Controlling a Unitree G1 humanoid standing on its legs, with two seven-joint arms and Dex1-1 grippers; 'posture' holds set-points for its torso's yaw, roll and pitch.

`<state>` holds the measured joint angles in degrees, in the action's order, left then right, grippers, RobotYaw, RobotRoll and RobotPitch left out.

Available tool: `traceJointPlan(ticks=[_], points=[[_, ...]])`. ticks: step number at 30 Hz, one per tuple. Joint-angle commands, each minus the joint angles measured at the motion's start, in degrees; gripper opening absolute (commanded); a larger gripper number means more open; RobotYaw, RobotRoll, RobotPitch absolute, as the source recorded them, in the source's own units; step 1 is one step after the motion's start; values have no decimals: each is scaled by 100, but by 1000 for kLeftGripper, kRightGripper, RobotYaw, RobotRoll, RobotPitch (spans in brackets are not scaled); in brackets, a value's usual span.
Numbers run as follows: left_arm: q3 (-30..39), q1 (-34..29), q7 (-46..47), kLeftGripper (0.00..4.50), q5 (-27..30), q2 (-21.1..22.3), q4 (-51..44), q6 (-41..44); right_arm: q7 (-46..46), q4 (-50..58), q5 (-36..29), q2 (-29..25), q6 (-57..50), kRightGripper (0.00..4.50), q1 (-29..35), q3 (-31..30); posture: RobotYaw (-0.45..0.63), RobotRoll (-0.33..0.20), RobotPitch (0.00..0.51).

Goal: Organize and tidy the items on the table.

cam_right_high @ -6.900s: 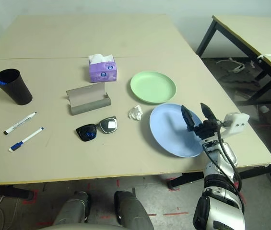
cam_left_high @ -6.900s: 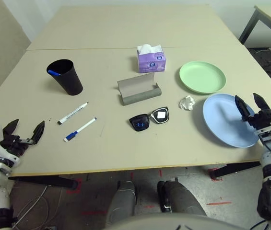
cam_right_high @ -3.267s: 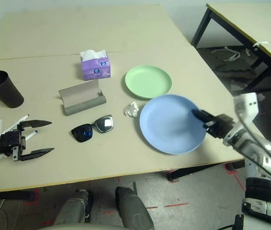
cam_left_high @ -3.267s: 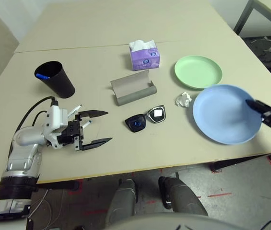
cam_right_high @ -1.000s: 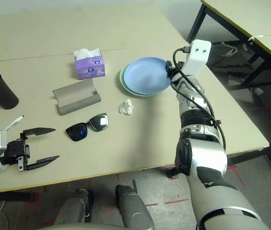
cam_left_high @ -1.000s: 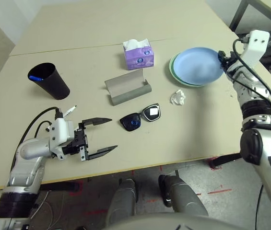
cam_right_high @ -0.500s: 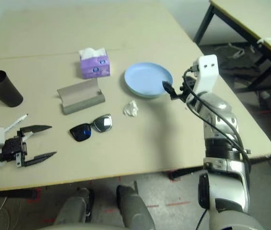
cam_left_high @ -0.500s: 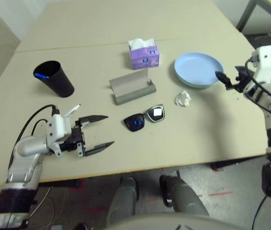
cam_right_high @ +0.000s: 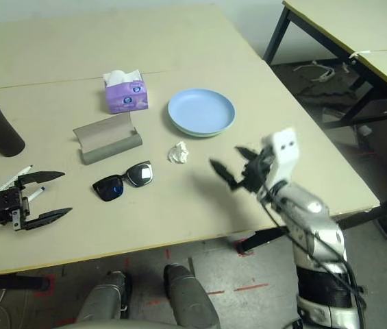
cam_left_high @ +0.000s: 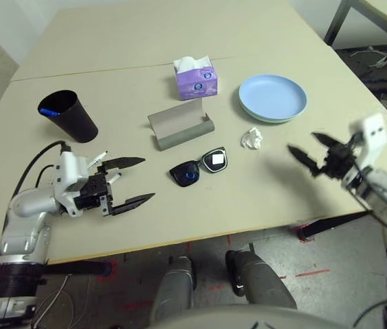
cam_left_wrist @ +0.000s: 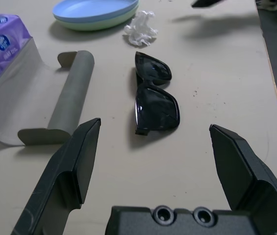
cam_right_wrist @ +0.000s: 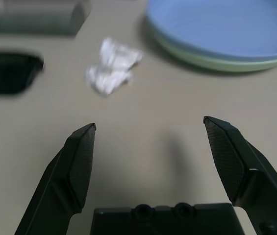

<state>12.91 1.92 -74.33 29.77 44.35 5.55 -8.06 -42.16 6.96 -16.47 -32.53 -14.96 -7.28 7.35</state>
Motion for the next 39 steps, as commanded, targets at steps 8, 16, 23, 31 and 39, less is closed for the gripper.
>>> traceJointPlan(ticks=[8, 16, 23, 31, 39], points=[[61, -256, -164, 4500, 699, 254, -861, 1353, 28, -1599, 878, 462, 1786, 4481, -750, -779, -80, 0, 185], [88, -118, -253, 4500, 632, 284, -854, 1515, 43, -2449, 898, 832, 1872, 4481, -1349, -927, -75, 0, 180], [103, -65, -204, 4500, 642, 240, -883, 1560, 130, -3108, 995, 1156, 1763, 4481, -1843, -1061, -67, 0, 179], [127, -153, -140, 4500, 543, 234, -966, 1451, 87, -3497, 1083, 1343, 1648, 4481, -2170, -1199, -50, 0, 176], [90, -183, -52, 4500, 451, 163, -971, 1341, 77, -3584, 1103, 1494, 1517, 2878, -2278, -1251, -51, 0, 176]])
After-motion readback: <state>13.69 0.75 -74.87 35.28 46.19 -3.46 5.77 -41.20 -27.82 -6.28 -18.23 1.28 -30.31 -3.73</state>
